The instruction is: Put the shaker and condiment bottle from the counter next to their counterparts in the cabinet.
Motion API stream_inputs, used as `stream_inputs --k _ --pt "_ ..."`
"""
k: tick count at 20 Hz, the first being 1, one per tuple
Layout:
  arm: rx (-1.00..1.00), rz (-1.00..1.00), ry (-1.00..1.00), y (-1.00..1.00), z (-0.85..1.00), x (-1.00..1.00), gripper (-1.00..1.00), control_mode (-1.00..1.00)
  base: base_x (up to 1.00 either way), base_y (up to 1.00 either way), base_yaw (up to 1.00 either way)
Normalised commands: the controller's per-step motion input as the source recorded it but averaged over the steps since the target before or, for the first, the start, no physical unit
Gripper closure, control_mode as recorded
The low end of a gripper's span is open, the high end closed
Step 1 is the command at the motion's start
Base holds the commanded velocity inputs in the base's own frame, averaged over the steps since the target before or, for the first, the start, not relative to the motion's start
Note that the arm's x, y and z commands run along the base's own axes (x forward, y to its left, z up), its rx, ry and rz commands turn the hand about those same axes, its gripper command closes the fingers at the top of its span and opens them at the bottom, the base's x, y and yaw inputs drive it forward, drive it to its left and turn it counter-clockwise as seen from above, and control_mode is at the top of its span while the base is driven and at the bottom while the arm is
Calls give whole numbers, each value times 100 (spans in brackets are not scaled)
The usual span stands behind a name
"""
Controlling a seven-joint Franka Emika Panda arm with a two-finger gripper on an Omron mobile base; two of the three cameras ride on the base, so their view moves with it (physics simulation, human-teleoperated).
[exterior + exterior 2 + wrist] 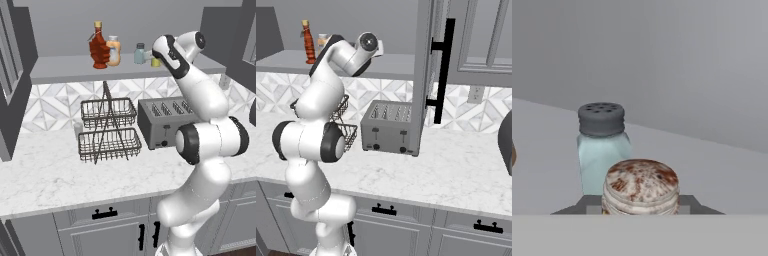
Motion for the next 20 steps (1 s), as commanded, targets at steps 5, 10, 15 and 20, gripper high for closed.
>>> stream_inputs --k 5,10,15,20 --pt "-2 3 0 10 -37 21 100 -100 0 0 0" --pt "0 0 0 22 -33 34 100 -100 0 0 0" --pt "0 0 0 8 -46 20 -100 -100 0 0 0" --pt "0 3 -2 0 -48 -7 -100 -100 0 0 0"
